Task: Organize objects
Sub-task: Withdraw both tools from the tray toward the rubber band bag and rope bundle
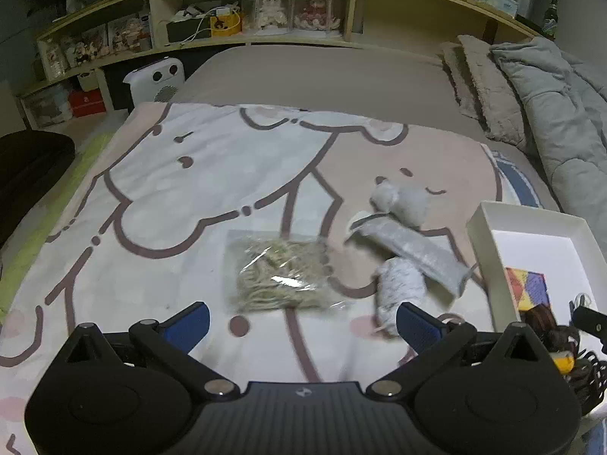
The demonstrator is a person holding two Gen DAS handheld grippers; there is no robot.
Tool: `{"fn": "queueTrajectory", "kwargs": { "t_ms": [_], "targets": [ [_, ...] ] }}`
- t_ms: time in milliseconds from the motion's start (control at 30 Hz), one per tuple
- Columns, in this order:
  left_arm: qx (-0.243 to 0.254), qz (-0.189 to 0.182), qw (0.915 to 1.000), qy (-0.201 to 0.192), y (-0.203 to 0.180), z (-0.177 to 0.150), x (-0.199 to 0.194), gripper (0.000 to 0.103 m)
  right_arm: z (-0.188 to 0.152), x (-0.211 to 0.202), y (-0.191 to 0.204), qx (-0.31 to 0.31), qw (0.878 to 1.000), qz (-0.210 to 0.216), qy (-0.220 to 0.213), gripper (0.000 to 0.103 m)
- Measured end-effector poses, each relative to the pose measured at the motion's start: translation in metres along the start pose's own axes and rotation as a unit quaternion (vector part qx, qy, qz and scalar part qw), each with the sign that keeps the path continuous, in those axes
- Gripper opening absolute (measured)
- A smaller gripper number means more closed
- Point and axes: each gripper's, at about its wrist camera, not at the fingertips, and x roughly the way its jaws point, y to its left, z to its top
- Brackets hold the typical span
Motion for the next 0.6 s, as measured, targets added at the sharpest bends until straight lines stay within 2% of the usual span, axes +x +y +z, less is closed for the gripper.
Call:
{"fn": "queueTrajectory", "kwargs": {
  "t_ms": [300,600],
  "targets": [
    [-0.020,0.011,0.9996,-0.015,0.035,-0.016,-0.003,0.103,-0.012,0.000,0.040,-0.027,0.999,0.038,-0.008,0.103],
    [0.029,0.027,0.9984,-0.039,0.036,-0.025,-0.006,0.103,-0.023,-0.004,0.059,-0.020,0.998,0.059,-0.032,0.103]
  ]
}}
